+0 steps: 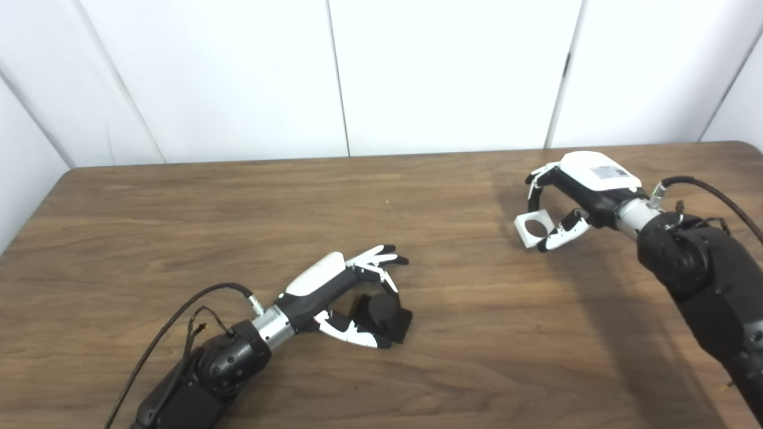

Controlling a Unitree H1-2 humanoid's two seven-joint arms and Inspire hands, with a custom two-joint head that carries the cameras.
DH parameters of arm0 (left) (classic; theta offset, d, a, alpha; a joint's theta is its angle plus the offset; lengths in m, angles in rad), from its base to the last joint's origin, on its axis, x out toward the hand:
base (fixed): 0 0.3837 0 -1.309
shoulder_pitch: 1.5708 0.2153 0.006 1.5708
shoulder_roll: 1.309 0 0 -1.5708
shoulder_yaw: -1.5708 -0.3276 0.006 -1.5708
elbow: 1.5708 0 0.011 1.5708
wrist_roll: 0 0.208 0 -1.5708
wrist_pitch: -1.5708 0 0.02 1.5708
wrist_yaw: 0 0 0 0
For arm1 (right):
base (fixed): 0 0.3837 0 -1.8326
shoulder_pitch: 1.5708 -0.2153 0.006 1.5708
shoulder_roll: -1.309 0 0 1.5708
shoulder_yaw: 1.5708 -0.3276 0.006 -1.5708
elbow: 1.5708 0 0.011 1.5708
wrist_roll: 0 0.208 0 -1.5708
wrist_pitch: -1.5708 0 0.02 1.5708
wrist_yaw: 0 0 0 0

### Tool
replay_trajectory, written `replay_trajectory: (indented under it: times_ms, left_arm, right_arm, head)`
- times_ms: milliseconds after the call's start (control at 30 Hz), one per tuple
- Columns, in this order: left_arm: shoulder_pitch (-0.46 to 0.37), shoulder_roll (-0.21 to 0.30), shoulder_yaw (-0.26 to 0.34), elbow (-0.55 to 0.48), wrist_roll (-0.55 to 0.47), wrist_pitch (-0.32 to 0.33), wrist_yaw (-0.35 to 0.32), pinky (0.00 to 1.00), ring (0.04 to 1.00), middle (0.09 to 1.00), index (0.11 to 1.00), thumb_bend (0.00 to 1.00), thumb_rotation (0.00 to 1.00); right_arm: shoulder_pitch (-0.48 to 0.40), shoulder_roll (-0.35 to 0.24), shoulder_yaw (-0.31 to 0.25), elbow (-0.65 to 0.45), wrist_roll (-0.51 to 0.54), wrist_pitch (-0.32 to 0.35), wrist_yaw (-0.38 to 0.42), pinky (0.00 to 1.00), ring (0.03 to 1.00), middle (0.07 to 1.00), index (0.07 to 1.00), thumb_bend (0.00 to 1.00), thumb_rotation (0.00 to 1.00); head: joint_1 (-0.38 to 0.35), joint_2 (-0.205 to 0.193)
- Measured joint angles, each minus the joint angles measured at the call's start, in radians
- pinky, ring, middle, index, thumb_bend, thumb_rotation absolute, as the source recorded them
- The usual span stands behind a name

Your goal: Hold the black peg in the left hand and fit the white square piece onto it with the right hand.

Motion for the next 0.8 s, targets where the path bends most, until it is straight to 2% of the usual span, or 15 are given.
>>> replay_trajectory:
  times_ms: [100, 433, 667, 800]
  left_arm:
    - [-0.001, -0.001, 0.000, 0.001, 0.001, 0.000, 0.000, 0.94, 0.987, 0.907, 0.490, 0.52, 0.07]
    - [-0.001, -0.001, 0.000, 0.003, 0.001, 0.001, 0.000, 0.94, 0.985, 0.908, 0.491, 0.52, 0.08]
    - [-0.002, -0.001, -0.001, 0.003, 0.001, 0.002, 0.000, 0.93, 0.984, 0.907, 0.490, 0.52, 0.08]
    - [-0.002, -0.002, -0.001, 0.003, 0.001, 0.002, 0.000, 0.93, 0.984, 0.908, 0.490, 0.52, 0.08]
  right_arm:
    - [0.001, 0.001, 0.000, -0.049, 0.012, 0.000, 0.015, 0.78, 0.875, 0.813, 0.482, 0.52, 0.13]
    - [0.014, 0.035, 0.007, -0.241, 0.064, -0.001, 0.112, 0.84, 0.882, 0.813, 0.481, 0.52, 0.14]
    - [0.015, 0.042, 0.010, -0.319, 0.093, -0.007, 0.150, 0.83, 0.864, 0.806, 0.480, 0.52, 0.14]
    - [0.015, 0.056, 0.015, -0.398, 0.102, 0.003, 0.203, 0.82, 0.858, 0.802, 0.480, 0.52, 0.14]
  head:
    - [0.003, 0.005]
    - [-0.005, 0.012]
    - [-0.005, 0.014]
    - [-0.005, 0.014]
